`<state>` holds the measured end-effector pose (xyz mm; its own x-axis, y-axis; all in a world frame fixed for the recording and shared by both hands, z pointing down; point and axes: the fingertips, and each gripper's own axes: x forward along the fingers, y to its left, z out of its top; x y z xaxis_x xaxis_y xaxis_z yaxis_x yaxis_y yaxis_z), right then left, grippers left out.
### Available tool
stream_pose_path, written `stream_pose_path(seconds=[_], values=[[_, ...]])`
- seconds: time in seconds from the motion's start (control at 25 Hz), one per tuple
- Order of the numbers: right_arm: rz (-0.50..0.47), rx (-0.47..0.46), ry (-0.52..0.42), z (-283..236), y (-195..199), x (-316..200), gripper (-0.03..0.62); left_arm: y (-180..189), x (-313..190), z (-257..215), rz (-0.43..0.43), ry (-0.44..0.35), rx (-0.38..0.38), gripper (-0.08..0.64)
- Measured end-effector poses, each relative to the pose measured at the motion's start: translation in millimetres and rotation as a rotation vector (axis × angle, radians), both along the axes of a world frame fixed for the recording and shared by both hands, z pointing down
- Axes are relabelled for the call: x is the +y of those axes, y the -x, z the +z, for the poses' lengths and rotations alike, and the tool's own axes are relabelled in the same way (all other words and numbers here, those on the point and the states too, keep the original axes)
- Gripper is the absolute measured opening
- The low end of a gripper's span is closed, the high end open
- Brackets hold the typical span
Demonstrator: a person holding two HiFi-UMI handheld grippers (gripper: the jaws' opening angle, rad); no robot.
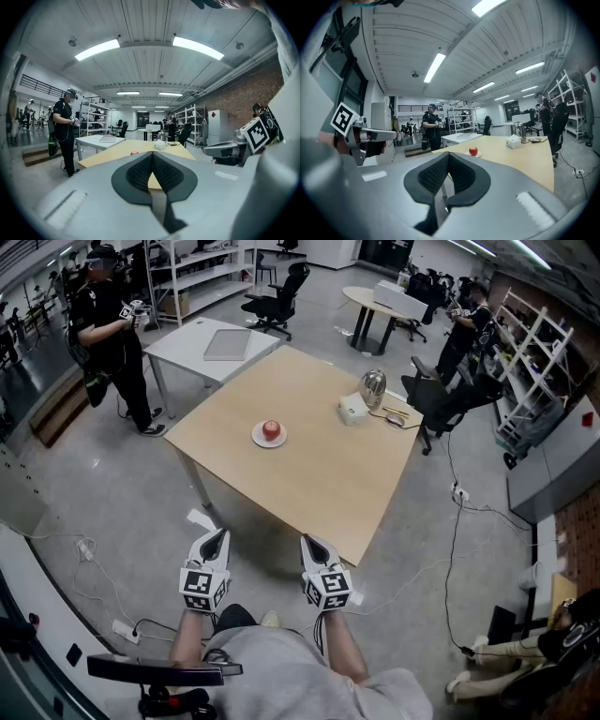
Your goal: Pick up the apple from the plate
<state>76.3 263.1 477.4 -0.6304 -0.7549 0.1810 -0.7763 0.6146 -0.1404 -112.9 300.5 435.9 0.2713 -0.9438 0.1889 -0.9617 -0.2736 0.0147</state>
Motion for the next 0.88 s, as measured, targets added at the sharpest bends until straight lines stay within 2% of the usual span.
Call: stream_pose_path(seconds=[0.68, 0.88], values=[[-0.030, 0.002, 0.005, 5, 14, -19, 0.006, 18, -5, 3, -0.045, 0.006, -0.022, 0.020], [-0.027, 0.011, 0.021, 13, 25, -32, 0.006, 30, -21, 8, -0.044, 0.011, -0.021, 0.020]])
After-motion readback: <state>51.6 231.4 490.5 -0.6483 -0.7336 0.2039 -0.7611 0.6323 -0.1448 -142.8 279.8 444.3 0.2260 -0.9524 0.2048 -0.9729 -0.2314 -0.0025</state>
